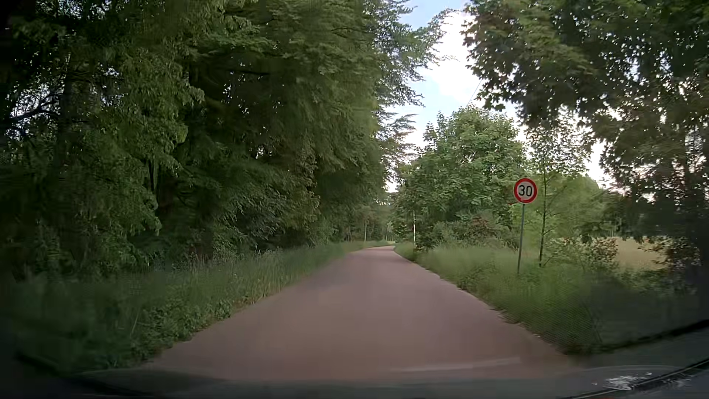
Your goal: Follow the waypoints while adhering to traffic rules and regulations
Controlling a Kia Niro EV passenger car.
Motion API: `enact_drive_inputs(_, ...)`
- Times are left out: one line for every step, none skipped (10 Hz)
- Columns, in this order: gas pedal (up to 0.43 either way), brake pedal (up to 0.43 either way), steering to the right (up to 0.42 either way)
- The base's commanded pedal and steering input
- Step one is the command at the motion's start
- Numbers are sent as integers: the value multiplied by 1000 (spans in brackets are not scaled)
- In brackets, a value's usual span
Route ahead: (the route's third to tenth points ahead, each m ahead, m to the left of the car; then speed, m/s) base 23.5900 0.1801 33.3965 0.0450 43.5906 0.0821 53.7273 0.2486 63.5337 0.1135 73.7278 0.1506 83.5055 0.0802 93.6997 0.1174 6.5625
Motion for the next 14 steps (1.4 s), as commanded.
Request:
enact_drive_inputs(209, 24, -9)
enact_drive_inputs(209, 18, -7)
enact_drive_inputs(209, 18, -6)
enact_drive_inputs(209, 18, -5)
enact_drive_inputs(209, 18, -3)
enact_drive_inputs(209, 18, -3)
enact_drive_inputs(209, 18, -3)
enact_drive_inputs(197, 18, -5)
enact_drive_inputs(197, 18, -7)
enact_drive_inputs(197, 18, -8)
enact_drive_inputs(189, 18, -6)
enact_drive_inputs(189, 18, -2)
enact_drive_inputs(189, 18, -2)
enact_drive_inputs(189, 18, -2)
